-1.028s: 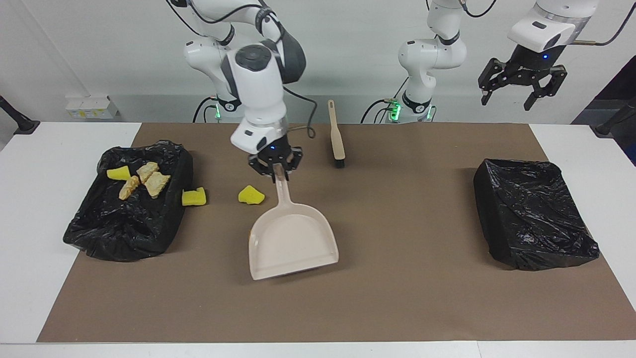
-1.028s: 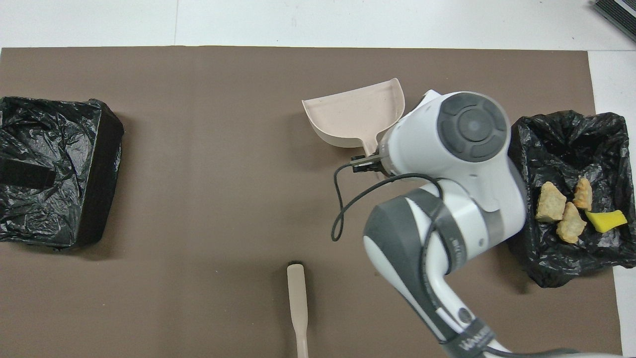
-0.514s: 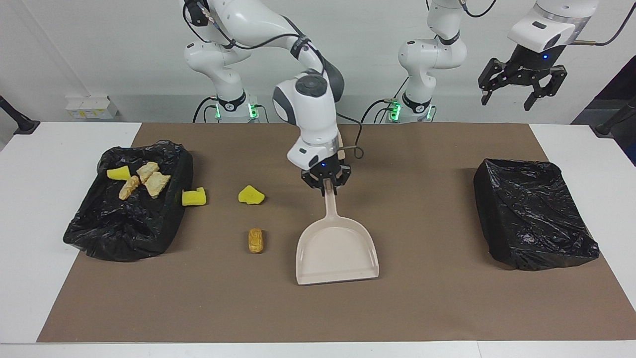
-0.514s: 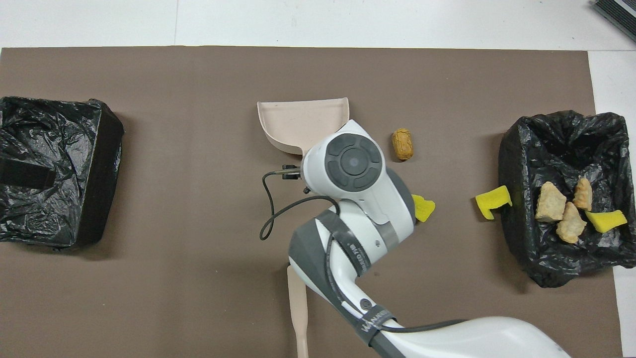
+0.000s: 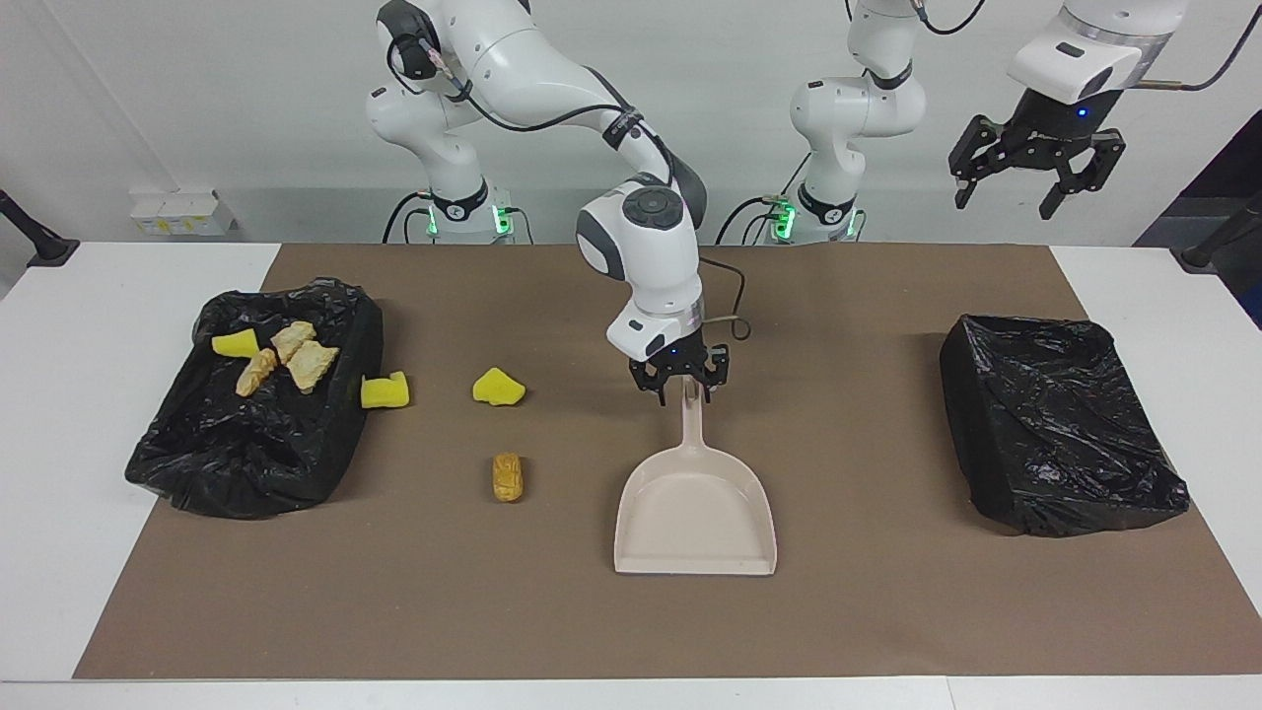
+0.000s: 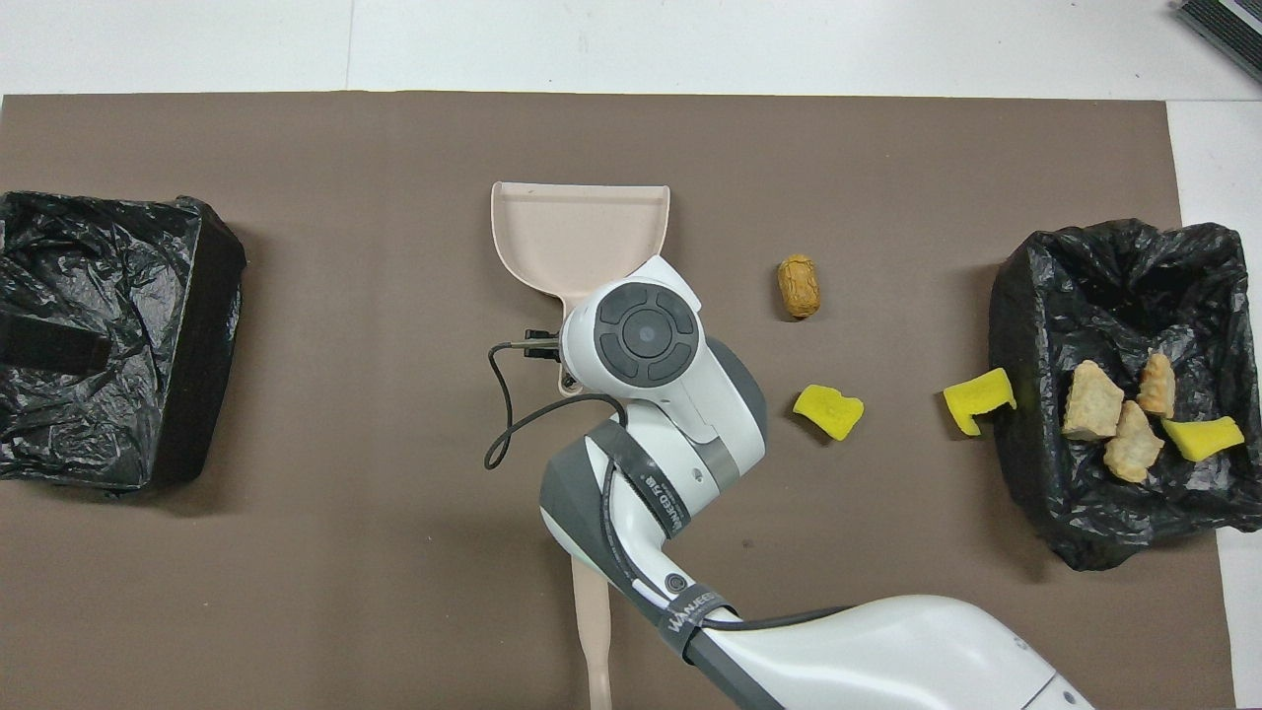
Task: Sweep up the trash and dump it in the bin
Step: 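Bring the empty dustpan back to the table center with the right gripper, then release the dustpan and withdraw the right gripper toward the robot, then grasp the beige brush with the right gripper, then move the brush toward the yellow sponge pieces with the right gripper, then reach the left gripper to the beige dustpan handle, then grasp the dustpan handle with the left gripper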
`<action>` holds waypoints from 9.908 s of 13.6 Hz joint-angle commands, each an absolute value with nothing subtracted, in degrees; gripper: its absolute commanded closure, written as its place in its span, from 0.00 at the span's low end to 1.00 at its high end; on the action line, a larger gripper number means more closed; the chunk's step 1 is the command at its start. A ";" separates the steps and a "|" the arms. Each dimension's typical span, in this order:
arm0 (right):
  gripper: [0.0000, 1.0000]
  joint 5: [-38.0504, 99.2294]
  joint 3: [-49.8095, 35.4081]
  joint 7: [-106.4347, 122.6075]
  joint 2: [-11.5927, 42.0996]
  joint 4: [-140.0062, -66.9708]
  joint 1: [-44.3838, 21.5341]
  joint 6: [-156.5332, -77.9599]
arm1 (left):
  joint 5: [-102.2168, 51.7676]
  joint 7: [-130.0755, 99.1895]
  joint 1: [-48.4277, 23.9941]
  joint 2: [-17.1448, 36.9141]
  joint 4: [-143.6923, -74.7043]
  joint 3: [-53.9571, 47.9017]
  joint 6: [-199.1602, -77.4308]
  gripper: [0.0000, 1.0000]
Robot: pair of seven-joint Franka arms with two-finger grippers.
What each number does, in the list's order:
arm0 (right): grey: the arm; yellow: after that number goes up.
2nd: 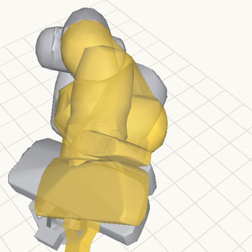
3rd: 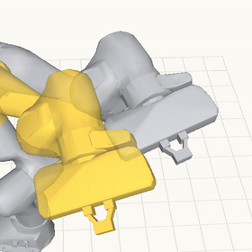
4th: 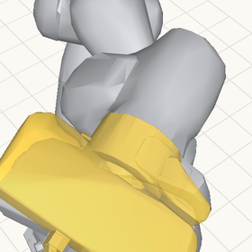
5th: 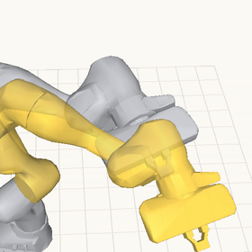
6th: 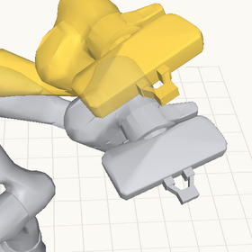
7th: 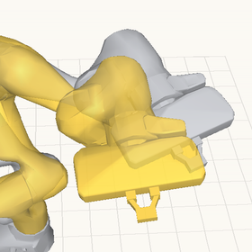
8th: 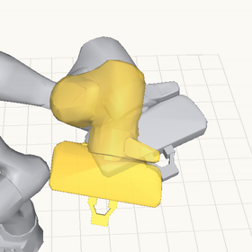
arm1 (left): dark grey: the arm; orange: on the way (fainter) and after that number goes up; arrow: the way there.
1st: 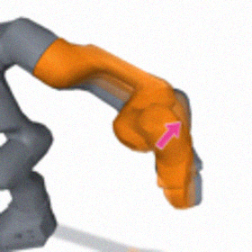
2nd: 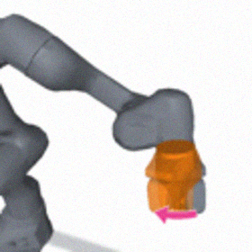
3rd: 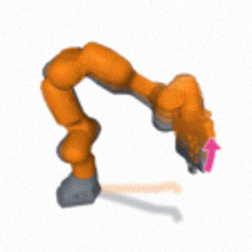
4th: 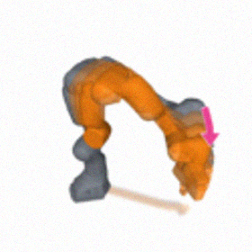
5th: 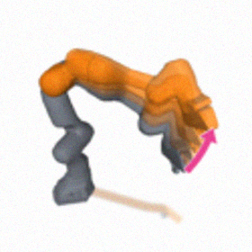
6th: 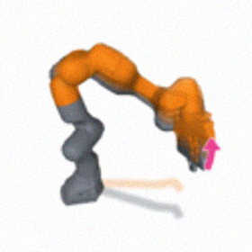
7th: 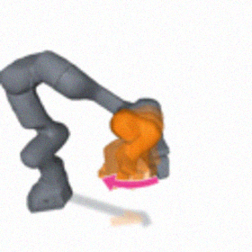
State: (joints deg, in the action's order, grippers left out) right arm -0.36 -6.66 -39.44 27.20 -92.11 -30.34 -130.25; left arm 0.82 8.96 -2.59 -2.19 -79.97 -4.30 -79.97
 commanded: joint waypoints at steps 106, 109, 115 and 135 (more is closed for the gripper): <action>1.00 4.84 -7.47 -25.67 1.06 -115.59 -13.10 -103.38 | -0.09 6.34 -3.95 -5.00 -82.26 -9.73 -75.67 0.00; 1.00 -2.00 -7.38 -25.58 0.97 -113.46 -12.31 -97.84 | -3.41 -2.96 -8.86 -8.95 -93.56 -12.74 -86.26 0.00; 1.00 -2.90 -7.38 -15.92 -4.73 -125.30 -1.85 -102.27 | -3.08 -19.84 -21.69 -0.11 -107.40 -12.74 -114.93 0.00; 1.00 0.44 -7.65 -15.38 -6.50 -132.63 -4.66 -110.48 | 10.20 -32.43 -24.61 20.30 -104.50 -12.48 -134.39 0.31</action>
